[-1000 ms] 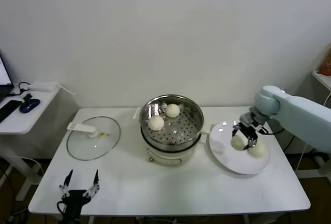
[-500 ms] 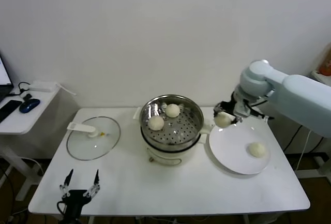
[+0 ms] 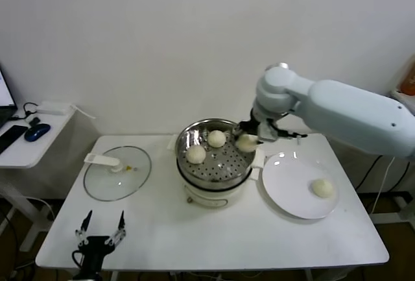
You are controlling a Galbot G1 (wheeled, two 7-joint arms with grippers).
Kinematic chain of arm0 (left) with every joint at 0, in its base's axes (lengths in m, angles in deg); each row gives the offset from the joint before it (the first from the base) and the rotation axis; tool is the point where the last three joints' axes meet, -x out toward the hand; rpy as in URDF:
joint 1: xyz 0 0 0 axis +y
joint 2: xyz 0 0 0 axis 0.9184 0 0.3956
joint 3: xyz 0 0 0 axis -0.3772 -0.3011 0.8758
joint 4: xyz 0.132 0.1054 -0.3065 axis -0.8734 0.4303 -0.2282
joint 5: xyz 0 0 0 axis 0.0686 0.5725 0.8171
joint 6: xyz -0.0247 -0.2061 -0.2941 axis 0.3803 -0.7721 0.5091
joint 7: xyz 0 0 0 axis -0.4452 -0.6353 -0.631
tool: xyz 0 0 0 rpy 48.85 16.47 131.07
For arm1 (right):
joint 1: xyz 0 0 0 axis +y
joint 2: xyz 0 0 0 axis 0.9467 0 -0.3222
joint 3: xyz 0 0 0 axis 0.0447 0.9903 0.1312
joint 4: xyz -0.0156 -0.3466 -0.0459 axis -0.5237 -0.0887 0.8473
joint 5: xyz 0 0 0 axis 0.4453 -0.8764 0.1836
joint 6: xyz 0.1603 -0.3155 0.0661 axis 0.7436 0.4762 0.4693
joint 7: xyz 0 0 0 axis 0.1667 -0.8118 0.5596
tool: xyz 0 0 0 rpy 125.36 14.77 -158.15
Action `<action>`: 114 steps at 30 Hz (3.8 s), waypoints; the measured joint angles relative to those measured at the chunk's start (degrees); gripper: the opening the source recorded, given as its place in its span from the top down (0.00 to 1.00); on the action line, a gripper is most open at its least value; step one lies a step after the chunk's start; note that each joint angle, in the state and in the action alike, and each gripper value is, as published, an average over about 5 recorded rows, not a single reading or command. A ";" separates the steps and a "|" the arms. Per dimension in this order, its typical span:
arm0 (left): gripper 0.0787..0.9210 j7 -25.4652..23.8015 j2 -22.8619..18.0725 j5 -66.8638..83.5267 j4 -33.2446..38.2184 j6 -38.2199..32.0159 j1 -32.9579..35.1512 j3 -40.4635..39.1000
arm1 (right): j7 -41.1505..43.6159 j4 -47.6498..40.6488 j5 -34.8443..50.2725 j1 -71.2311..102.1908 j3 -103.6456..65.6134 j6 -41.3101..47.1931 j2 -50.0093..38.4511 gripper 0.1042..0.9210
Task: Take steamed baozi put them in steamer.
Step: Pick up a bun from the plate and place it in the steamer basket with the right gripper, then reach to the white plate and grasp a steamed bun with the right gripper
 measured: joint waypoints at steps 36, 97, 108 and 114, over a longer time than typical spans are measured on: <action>0.12 0.20 -0.24 -0.20 -0.96 1.31 -2.33 -0.25 | -0.55 -9.75 -0.70 5.41 7.16 0.04 17.19 0.24; 0.12 0.77 -0.22 0.21 0.12 2.09 -2.13 -1.30 | -3.00 -21.71 33.96 -2.11 13.85 24.99 -10.85 0.12; 0.12 0.74 -0.35 0.61 0.84 2.21 -1.50 -1.19 | -3.31 -28.15 28.22 8.25 6.51 26.42 -15.44 0.12; 0.12 0.75 -0.35 0.64 0.66 2.26 -1.48 -1.02 | -3.03 -30.61 22.20 14.05 1.92 25.31 -15.93 0.12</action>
